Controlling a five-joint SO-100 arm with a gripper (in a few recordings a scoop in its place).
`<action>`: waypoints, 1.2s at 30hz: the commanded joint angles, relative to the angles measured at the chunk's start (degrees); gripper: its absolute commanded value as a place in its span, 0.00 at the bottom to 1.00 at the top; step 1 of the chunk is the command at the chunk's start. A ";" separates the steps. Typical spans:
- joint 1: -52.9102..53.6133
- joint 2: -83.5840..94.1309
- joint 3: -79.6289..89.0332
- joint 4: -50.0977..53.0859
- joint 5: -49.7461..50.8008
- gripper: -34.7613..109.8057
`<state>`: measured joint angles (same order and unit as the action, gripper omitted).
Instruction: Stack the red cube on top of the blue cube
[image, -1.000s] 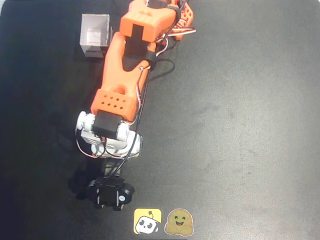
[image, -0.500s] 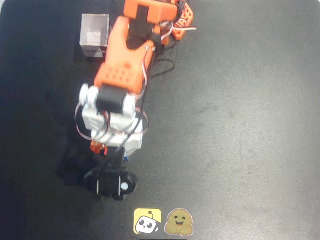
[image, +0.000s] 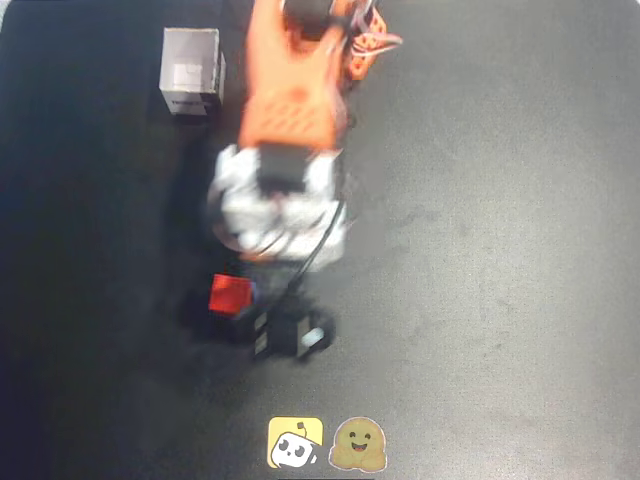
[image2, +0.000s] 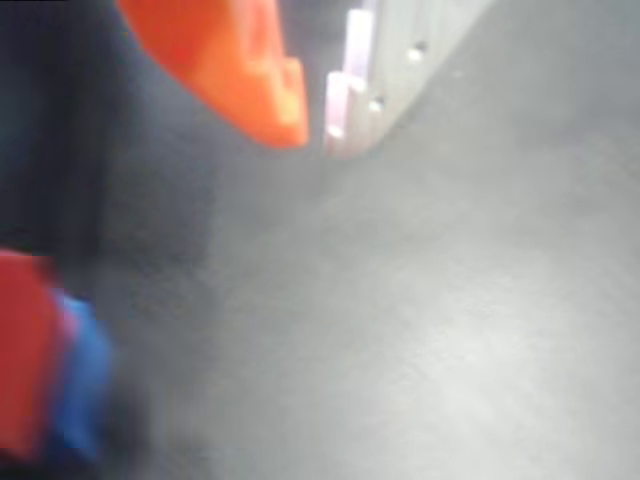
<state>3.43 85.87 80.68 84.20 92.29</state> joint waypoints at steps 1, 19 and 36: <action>-1.58 16.00 30.15 -24.96 1.85 0.24; -2.11 49.75 66.80 -32.61 -0.09 0.24; -1.67 85.25 87.36 -23.29 -3.16 0.24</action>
<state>1.67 161.63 165.59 57.92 89.91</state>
